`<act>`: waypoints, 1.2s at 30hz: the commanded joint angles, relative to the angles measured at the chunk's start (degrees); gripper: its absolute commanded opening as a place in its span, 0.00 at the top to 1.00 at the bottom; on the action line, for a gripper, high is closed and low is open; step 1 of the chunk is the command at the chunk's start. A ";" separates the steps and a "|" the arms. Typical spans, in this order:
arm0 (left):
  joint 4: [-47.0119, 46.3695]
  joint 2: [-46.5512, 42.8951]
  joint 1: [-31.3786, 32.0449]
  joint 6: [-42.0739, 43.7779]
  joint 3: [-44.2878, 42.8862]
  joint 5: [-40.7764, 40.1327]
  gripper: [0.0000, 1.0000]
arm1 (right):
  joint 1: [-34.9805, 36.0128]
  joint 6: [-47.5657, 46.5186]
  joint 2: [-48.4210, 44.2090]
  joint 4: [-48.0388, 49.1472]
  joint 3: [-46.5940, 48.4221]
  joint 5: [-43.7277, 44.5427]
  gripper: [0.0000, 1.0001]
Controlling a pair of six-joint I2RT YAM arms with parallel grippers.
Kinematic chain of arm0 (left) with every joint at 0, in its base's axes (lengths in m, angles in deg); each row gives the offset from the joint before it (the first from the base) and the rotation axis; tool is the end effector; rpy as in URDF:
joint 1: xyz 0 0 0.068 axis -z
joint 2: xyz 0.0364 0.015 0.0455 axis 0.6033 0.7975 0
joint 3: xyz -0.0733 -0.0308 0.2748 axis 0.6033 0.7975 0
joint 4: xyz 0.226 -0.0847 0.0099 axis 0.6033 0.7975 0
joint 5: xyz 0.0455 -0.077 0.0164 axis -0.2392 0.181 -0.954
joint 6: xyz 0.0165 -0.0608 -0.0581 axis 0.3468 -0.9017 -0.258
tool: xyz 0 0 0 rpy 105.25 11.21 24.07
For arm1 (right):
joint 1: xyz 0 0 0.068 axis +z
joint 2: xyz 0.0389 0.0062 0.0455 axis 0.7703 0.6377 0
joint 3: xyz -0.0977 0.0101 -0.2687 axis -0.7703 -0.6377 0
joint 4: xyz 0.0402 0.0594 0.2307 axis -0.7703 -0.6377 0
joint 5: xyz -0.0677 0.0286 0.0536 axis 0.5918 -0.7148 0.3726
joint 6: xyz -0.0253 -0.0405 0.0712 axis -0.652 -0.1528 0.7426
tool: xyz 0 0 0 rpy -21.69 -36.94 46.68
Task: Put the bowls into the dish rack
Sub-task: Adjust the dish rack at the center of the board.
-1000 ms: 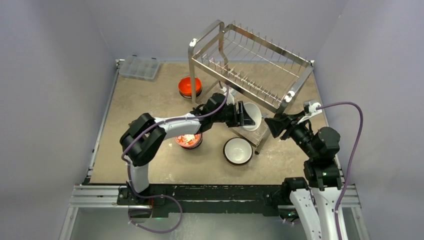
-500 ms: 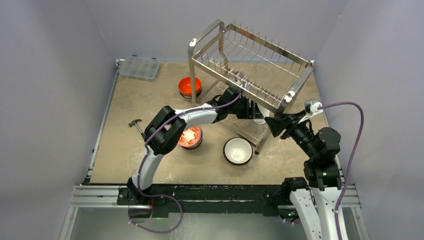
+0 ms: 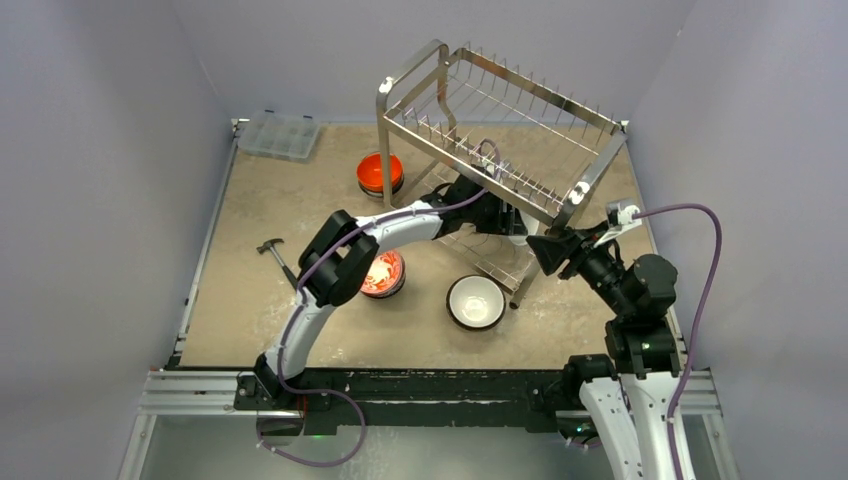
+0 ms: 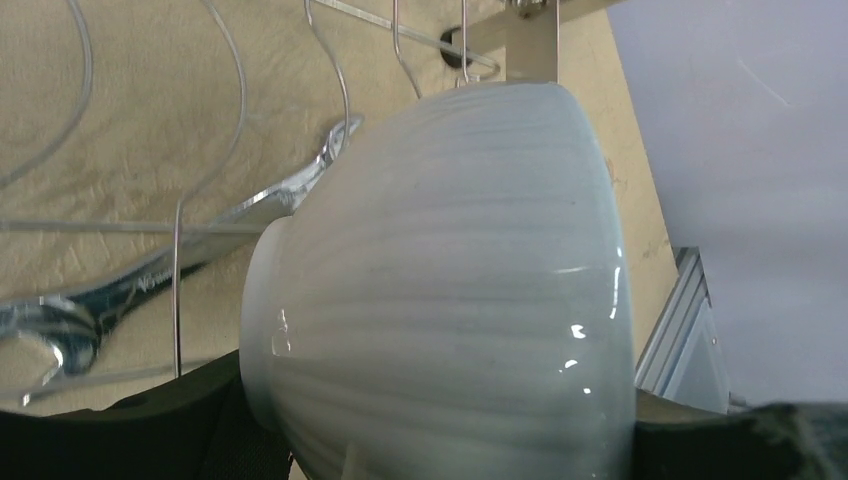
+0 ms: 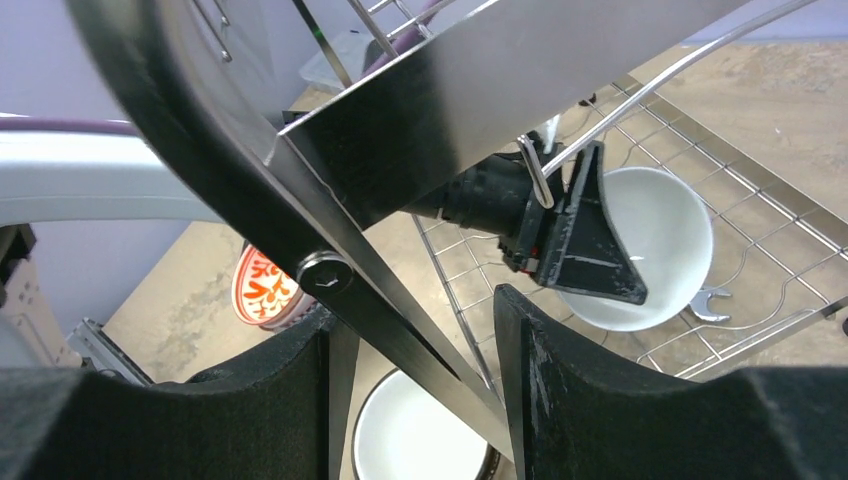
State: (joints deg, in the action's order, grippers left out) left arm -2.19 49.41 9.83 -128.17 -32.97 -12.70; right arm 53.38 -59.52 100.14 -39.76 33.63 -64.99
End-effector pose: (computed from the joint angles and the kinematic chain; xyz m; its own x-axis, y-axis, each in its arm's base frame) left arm 0.3595 -0.4188 0.1899 -0.8418 -0.0072 -0.5397 0.4292 0.5975 -0.6773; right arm 0.1094 0.0415 0.3540 -0.1102 0.3371 -0.9350 -0.5124 0.7868 0.3440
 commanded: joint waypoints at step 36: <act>-6.88 -53.11 -3.28 -3.24 48.35 -10.96 0.71 | 0.07 11.66 19.33 4.64 0.61 45.96 0.49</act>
State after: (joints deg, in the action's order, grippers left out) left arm -5.81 1.17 6.77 -130.55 15.31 -22.65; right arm 53.82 -51.67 116.35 -39.39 30.75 -28.62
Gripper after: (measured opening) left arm 0.603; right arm 0.511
